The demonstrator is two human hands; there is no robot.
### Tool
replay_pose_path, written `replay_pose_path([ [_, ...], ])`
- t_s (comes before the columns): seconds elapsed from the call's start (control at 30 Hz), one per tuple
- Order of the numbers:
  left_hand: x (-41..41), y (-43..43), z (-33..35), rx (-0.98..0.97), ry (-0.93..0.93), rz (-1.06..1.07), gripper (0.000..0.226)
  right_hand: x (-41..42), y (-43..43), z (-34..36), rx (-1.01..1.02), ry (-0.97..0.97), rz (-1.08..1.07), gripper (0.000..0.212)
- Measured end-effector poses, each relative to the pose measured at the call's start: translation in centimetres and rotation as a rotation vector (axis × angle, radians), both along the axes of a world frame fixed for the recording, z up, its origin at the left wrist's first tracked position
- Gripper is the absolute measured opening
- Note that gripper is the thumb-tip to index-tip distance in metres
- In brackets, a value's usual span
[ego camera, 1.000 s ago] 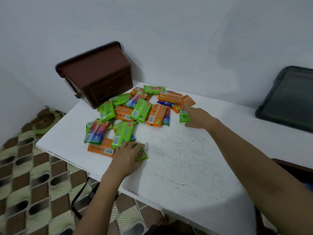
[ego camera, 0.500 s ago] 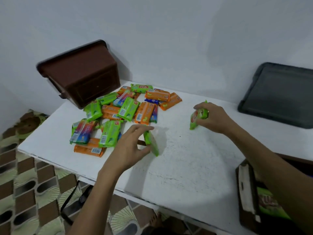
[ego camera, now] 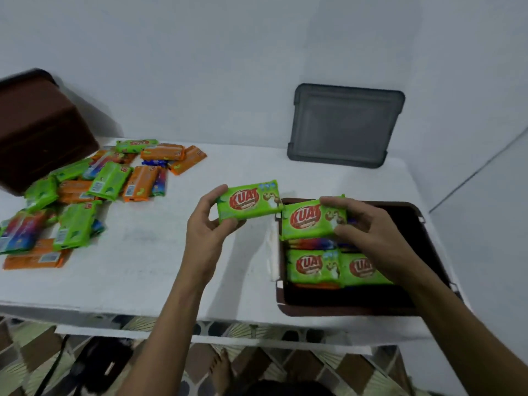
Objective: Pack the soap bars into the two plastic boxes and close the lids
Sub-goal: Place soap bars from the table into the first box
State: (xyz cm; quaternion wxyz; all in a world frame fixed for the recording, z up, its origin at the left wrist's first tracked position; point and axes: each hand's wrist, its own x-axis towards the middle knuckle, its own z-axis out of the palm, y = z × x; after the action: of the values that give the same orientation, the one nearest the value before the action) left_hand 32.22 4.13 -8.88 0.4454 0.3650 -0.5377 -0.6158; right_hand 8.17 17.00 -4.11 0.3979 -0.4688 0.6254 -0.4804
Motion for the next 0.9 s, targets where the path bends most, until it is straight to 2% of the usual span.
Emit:
replay_pose_path([
  [0.23, -5.1, 4.1, -0.7, 0.035, -0.013, -0.011, 0.053, -2.5, 4.7, -2.2, 0.152, -0.098, 0.11, 0.048],
  [0.3, -5.7, 4.7, -0.8, 0.024, -0.049, -0.013, 0.054, -2.6, 4.8, -3.2, 0.213, -0.054, 0.164, 0.049],
  [0.37, -6.0, 5.2, -0.8, 0.01, -0.081, -0.003, 0.053, -2.5, 4.8, -4.5, 0.263, 0.069, 0.185, 0.051],
  [0.5, -6.2, 5.2, -0.5, -0.006, -0.115, 0.005, 0.052, -2.0, 3.8, -5.8, 0.251, 0.609, 0.234, 0.05],
  [0.63, -6.2, 5.2, 0.0, -0.025, -0.162, -0.033, 0.051, -2.1, 3.2, -5.2, 0.265, 0.704, 0.282, 0.051],
  [0.7, -6.2, 5.2, 0.2, -0.029, -0.173, -0.057, 0.052, -2.6, 3.1, -4.8, 0.222, 0.739, 0.228, 0.047],
  [0.77, -6.3, 5.2, 0.5, -0.027, -0.163, -0.092, 0.052, -3.1, 2.8, -4.2, 0.123, 0.617, 0.029, 0.039],
  [0.83, -6.7, 5.6, 1.0, -0.022, -0.136, -0.153, 0.051, -3.4, 2.5, -3.2, 0.079, 0.278, -0.109, 0.036],
  [0.9, -7.5, 6.1, 1.6, -0.029, -0.123, -0.247, 0.052, -3.5, 2.4, -2.5, 0.065, -0.118, -0.058, 0.035],
])
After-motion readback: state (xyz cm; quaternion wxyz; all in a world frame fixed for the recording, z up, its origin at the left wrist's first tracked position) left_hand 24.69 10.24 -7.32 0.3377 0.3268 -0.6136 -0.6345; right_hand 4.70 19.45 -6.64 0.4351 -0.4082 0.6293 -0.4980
